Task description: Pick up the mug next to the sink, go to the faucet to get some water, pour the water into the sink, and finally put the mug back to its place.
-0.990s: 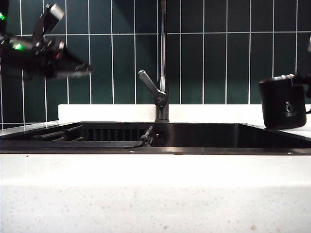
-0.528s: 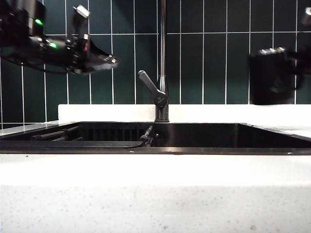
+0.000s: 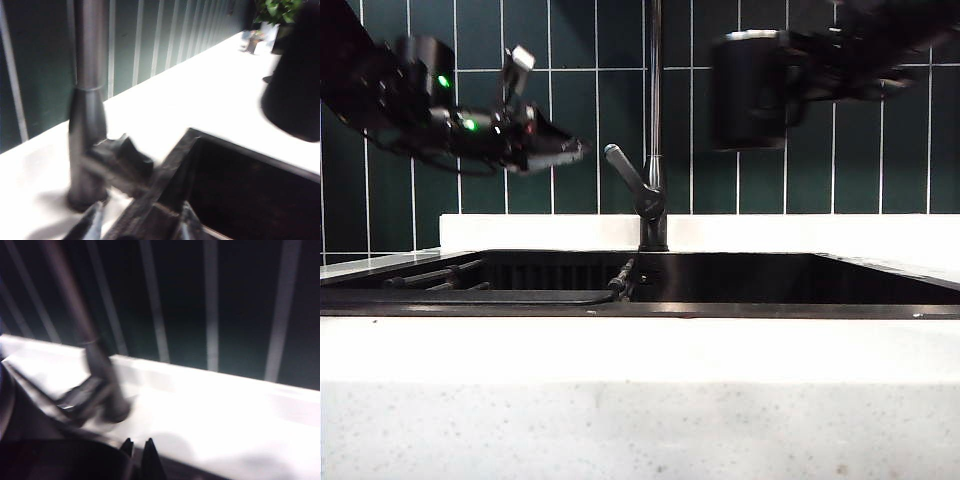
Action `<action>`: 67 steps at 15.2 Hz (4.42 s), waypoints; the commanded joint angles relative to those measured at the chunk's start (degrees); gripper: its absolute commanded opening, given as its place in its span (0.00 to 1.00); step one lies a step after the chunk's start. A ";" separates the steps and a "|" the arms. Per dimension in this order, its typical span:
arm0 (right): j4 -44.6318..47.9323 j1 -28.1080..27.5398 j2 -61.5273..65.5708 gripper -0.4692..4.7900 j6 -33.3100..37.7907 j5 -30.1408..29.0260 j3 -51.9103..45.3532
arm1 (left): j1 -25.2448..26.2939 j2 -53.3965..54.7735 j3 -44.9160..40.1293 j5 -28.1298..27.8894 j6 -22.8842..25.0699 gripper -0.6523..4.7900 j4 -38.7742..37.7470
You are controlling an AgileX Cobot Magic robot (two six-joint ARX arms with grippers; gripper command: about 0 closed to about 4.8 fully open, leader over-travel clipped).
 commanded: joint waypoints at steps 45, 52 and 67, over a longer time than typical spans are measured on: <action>-5.92 9.81 6.03 0.09 1.05 -5.18 11.74 | -3.21 13.51 21.53 7.74 1.88 0.46 -3.13; -5.95 9.81 6.05 0.09 1.05 -5.16 11.74 | -3.21 13.49 21.55 -7.72 3.34 0.46 -3.10; -12.33 5.31 5.07 0.09 -42.16 6.27 11.76 | -3.52 -2.45 21.51 -11.50 -1.77 0.45 -15.93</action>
